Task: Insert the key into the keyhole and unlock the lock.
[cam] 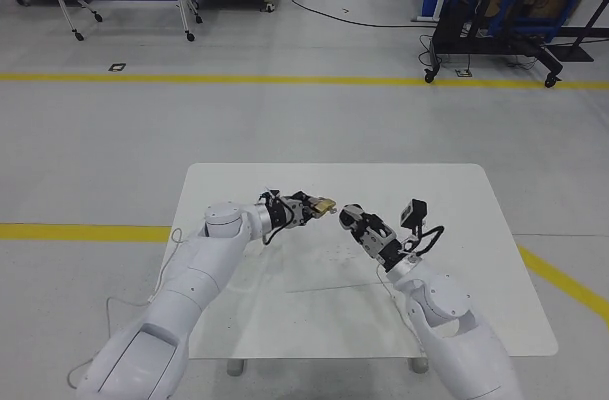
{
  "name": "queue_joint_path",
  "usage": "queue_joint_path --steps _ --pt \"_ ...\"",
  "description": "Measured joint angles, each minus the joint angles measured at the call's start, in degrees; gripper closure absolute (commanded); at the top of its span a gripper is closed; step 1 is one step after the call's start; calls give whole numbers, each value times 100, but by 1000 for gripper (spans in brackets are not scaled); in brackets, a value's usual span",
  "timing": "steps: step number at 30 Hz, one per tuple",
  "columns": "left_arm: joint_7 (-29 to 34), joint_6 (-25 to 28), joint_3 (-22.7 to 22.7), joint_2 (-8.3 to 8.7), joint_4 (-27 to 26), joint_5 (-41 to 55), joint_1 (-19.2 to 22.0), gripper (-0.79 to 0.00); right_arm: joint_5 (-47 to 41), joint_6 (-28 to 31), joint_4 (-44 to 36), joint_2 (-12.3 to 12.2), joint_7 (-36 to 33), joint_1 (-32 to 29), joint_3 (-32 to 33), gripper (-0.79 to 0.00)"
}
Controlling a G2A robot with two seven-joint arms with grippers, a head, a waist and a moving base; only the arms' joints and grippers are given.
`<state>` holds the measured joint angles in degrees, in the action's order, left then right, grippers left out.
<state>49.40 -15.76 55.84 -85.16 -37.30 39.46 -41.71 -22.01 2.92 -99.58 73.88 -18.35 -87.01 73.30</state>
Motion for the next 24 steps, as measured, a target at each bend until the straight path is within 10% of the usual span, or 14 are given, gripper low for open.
queue_joint_path --steps 21,22,23,24 --pt "362 -110 52 -62 235 249 120 0 872 947 1364 216 1029 903 -661 0" --pt "339 -3 51 -61 210 207 121 0 814 1000 1321 215 988 868 -641 -222" --pt "299 195 52 -56 164 131 120 0 681 1072 1243 209 876 805 -597 -720" --pt "267 364 57 -51 126 72 112 0 573 1126 1177 200 773 752 -546 -785"
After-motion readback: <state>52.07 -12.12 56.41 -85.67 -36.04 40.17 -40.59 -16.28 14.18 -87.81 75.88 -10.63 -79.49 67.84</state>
